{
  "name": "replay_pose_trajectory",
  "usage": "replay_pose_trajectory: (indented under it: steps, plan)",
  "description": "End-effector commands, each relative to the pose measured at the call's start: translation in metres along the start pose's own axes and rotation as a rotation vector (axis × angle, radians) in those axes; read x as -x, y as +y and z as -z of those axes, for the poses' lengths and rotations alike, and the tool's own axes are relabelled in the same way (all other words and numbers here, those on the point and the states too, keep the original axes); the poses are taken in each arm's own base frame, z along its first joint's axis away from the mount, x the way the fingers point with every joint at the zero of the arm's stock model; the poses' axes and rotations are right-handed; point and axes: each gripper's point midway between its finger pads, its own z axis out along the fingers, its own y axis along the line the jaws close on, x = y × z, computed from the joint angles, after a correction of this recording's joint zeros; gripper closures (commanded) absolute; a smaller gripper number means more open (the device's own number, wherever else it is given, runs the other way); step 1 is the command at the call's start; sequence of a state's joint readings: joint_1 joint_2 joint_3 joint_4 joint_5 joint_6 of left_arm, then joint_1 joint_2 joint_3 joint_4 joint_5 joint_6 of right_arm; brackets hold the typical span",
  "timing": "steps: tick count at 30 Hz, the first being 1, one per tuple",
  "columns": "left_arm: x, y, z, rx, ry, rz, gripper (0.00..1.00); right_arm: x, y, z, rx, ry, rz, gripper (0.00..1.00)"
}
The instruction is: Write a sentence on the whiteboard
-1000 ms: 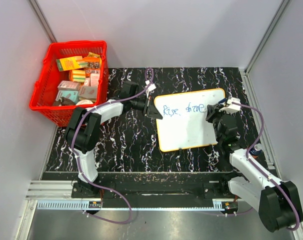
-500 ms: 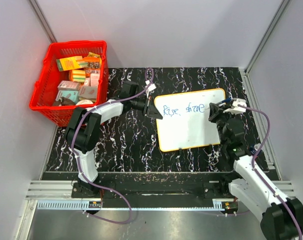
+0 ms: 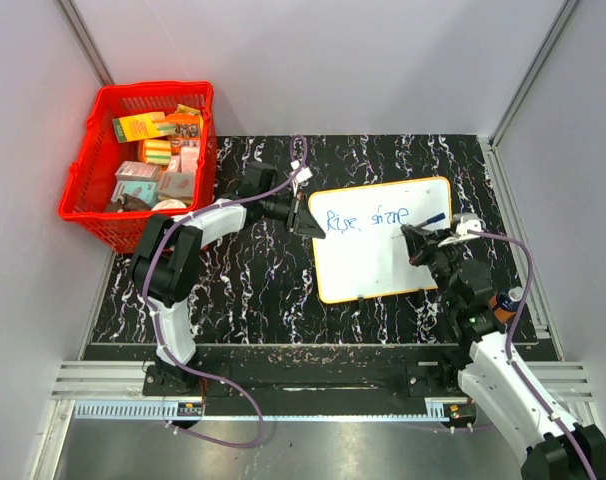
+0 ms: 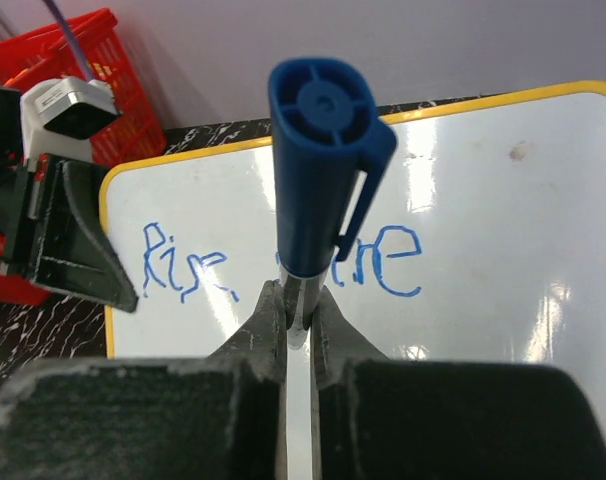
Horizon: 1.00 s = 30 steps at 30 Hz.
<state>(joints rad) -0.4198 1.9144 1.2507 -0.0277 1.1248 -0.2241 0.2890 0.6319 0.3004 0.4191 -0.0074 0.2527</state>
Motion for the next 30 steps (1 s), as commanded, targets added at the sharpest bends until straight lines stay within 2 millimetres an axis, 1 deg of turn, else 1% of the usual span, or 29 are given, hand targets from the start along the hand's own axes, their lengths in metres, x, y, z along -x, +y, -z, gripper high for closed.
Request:
replay_pose_trajectory:
  steps: [1, 2, 3, 6, 7, 8, 11, 13, 14, 16, 17, 18, 19, 20, 21, 22, 23, 24, 25, 26, 27, 28, 30]
  plan:
    - [-0.033, 0.034, -0.018, 0.102, 0.075, -0.116, 1.0, 0.014, 0.031, 0.009, 0.142, -0.046, 0.023, 1.0]
    - [-0.033, 0.034, -0.018, 0.105, 0.075, -0.116, 1.0, 0.012, 0.034, 0.01, 0.153, -0.037, 0.031, 1.0]
    - [-0.034, 0.034, -0.018, 0.103, 0.076, -0.115, 1.0, 0.012, 0.043, 0.013, 0.18, -0.037, 0.047, 1.0]
    - [-0.034, 0.034, -0.018, 0.105, 0.075, -0.116, 1.0, 0.012, 0.052, 0.015, 0.192, -0.032, 0.089, 1.0]
    - [-0.034, 0.034, -0.018, 0.105, 0.075, -0.116, 1.0, 0.012, 0.063, 0.017, 0.217, -0.028, 0.094, 1.0]
    - [-0.034, 0.034, -0.018, 0.105, 0.075, -0.116, 1.0, 0.01, 0.062, 0.017, 0.201, -0.022, 0.106, 1.0]
    - [-0.033, 0.034, -0.018, 0.105, 0.074, -0.118, 1.0, 0.011, 0.073, 0.02, 0.22, -0.028, 0.113, 1.0]
    - [-0.033, 0.034, -0.018, 0.105, 0.075, -0.116, 1.0, 0.014, 0.077, 0.021, 0.214, -0.036, 0.115, 1.0]
    - [-0.033, 0.034, -0.018, 0.105, 0.075, -0.116, 1.0, 0.012, 0.085, 0.023, 0.238, -0.03, 0.116, 1.0]
    - [-0.033, 0.035, -0.018, 0.105, 0.075, -0.116, 1.0, 0.011, 0.088, 0.021, 0.215, -0.031, 0.141, 1.0]
    - [-0.033, 0.035, -0.018, 0.105, 0.075, -0.115, 1.0, 0.006, 0.1, 0.023, 0.244, -0.021, 0.15, 1.0]
    - [-0.033, 0.034, -0.018, 0.105, 0.074, -0.118, 1.0, 0.005, 0.107, 0.025, 0.253, -0.021, 0.167, 1.0]
    - [-0.033, 0.034, -0.018, 0.106, 0.074, -0.116, 1.0, 0.007, 0.103, 0.023, 0.204, -0.034, 0.204, 1.0]
    - [-0.034, 0.035, -0.018, 0.107, 0.076, -0.115, 1.0, 0.012, 0.109, 0.023, 0.198, -0.062, 0.21, 1.0]
    - [-0.033, 0.035, -0.018, 0.105, 0.075, -0.115, 1.0, 0.001, 0.13, 0.029, 0.249, -0.048, 0.282, 1.0]
    - [-0.034, 0.035, -0.018, 0.105, 0.076, -0.115, 1.0, 0.0, 0.124, 0.029, 0.182, -0.055, 0.32, 1.0]
    - [-0.033, 0.035, -0.018, 0.106, 0.075, -0.115, 1.0, 0.013, 0.135, 0.031, 0.18, -0.127, 0.301, 1.0]
    - [-0.033, 0.035, -0.018, 0.105, 0.075, -0.116, 1.0, -0.001, 0.148, 0.034, 0.21, -0.124, 0.415, 1.0]
    - [-0.033, 0.035, -0.018, 0.105, 0.075, -0.115, 1.0, -0.005, 0.144, 0.035, 0.174, -0.136, 0.442, 1.0]
    - [-0.033, 0.035, -0.018, 0.105, 0.075, -0.115, 1.0, 0.004, 0.149, 0.033, 0.159, -0.204, 0.398, 1.0]
    - [-0.033, 0.035, -0.018, 0.105, 0.075, -0.116, 1.0, 0.005, 0.148, 0.034, 0.159, -0.23, 0.409, 1.0]
    - [-0.033, 0.034, -0.018, 0.103, 0.075, -0.116, 1.0, 0.002, 0.147, 0.035, 0.159, -0.241, 0.406, 1.0]
    - [-0.034, 0.034, -0.018, 0.103, 0.076, -0.115, 1.0, 0.009, 0.146, 0.035, 0.143, -0.286, 0.387, 1.0]
